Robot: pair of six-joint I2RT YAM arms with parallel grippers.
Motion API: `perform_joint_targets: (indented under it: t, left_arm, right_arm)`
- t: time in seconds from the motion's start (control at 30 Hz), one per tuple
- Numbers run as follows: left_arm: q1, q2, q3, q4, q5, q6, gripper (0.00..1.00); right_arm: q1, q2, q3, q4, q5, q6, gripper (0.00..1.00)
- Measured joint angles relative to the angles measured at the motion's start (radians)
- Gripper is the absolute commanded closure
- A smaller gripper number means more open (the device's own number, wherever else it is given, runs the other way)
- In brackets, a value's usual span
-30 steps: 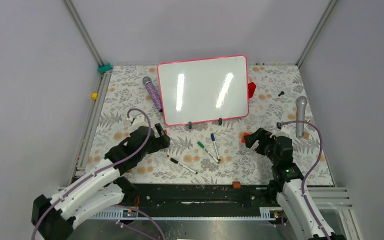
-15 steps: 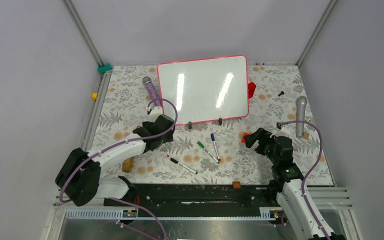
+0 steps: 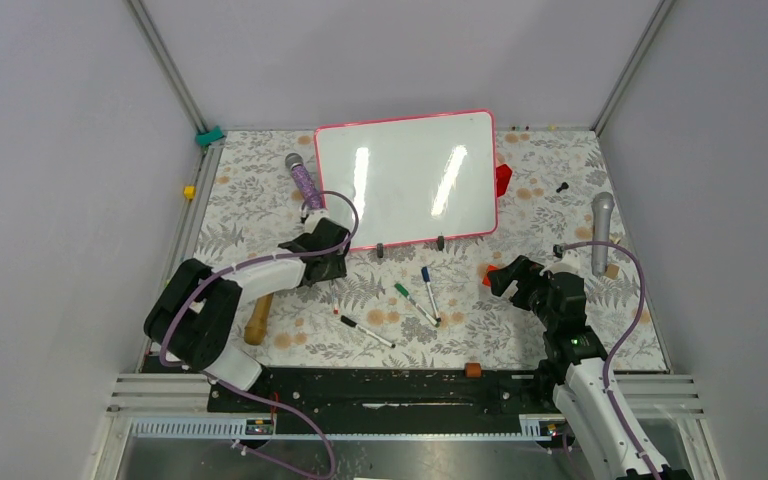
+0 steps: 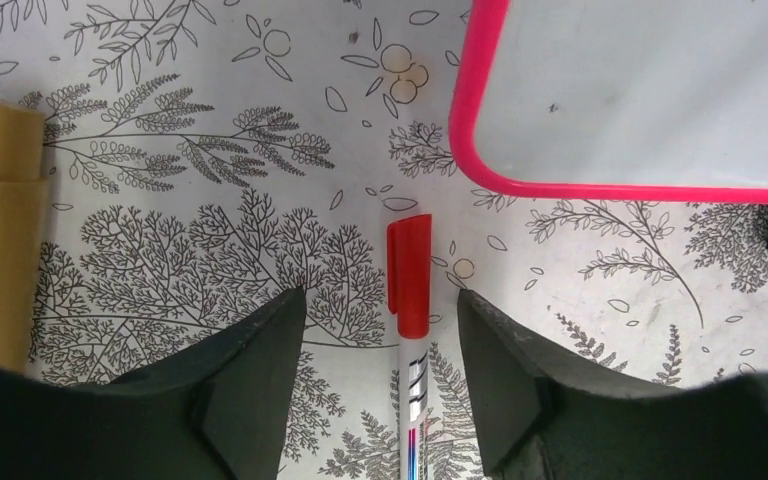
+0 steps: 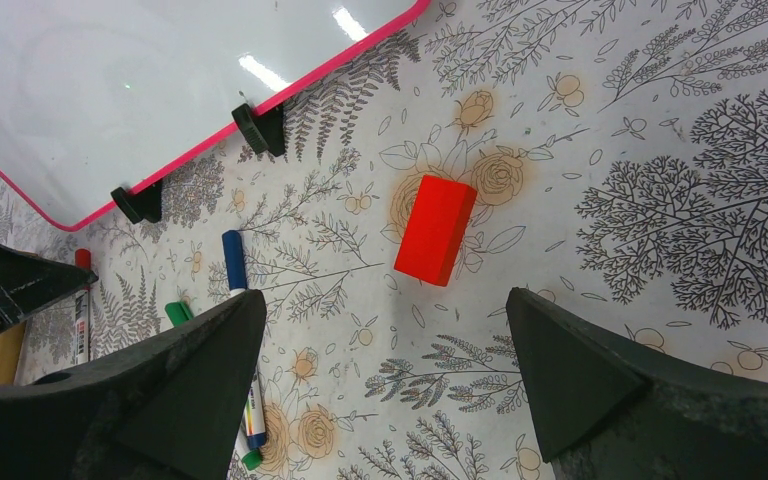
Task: Write a sentence on the whiteboard
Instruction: Open the whiteboard marker at the center of the board.
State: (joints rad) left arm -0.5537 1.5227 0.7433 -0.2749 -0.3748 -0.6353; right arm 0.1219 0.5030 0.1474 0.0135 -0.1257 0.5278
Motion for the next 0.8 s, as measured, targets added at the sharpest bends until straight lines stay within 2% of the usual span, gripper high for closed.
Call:
perform_joint_targets:
  t: [0.13, 0.2, 0.27, 0.3, 0.6, 0.8]
  left_arm:
    - [0.004, 0.021, 0.014, 0.015, 0.012, 0.011, 0.63]
    - [0.005, 0.025, 0.016, 0.025, 0.014, 0.01, 0.77]
    - [0.006, 0.026, 0.016, 0.035, 0.024, 0.008, 0.95]
    - [0.006, 0.026, 0.016, 0.04, 0.03, 0.005, 0.98]
    - [0.006, -0.023, -0.018, 0.053, 0.065, -0.02, 1.0]
    - [0.014, -0.215, -0.085, 0.029, 0.13, -0.057, 1.0]
  right_arm:
    - [0.0, 0.0, 0.0, 0.0, 0.0, 0.0, 0.01]
    - [0.0, 0.0, 0.0, 0.0, 0.0, 0.0, 0.01]
    - [0.0, 0.0, 0.0, 0.0, 0.0, 0.0, 0.01]
    - [0.0, 0.0, 0.0, 0.0, 0.0, 0.0, 0.01]
    - [0.0, -0.003, 0.0, 0.0, 0.001, 0.0, 0.01]
    - [0.0, 0.017, 0.016, -0.009, 0.009, 0.001, 0.01]
